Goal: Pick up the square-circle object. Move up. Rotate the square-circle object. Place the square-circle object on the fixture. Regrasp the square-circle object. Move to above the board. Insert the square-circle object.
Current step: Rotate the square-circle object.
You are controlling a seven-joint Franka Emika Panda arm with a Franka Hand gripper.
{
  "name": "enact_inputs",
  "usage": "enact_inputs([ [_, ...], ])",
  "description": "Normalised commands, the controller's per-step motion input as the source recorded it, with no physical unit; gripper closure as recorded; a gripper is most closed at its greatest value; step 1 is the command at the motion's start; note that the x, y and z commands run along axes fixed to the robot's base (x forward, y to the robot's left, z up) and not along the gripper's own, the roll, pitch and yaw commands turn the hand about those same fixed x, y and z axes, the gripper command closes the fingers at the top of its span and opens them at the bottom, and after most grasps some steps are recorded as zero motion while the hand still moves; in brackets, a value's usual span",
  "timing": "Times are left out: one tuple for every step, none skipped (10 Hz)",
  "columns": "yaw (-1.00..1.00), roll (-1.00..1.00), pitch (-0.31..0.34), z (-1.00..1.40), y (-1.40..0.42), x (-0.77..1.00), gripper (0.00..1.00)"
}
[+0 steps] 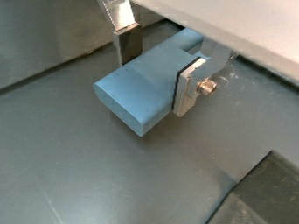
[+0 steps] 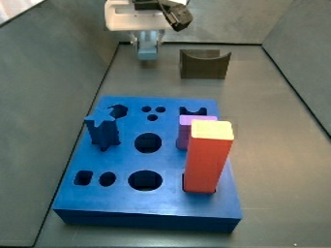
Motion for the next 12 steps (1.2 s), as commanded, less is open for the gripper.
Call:
enact_inputs([
  [0.01,-0.18,-0.100,-0.54,0.02,0.04,1.00],
  [0.01,-0.19,-0.115,-0.47,0.02,0.04,1.00],
  [0.01,-0.19,-0.123,-0.42,0.02,0.03,1.00],
  [0.01,-0.20,-0.125,-0.38,0.02,0.03,1.00],
  [0.01,-0.21,-0.133,-0.31,0.02,0.03,1.00],
  [0.01,-0.21,-0.135,-0.26,0.02,0.03,1.00],
  [0.01,-0.22,-0.136,-0.22,0.02,0.03,1.00],
  [0.01,-0.22,-0.141,-0.19,0.02,0.03,1.00],
  [0.01,-0.22,-0.152,-0.15,0.03,0.03,1.00],
  [0.00,0.00,0.000,0.00,0.00,0.00,0.00],
  [0.00,0.00,0.000,1.00,0.00,0.00,0.00],
  [0.00,0.00,0.014,1.00,0.00,-0.01,0.00],
])
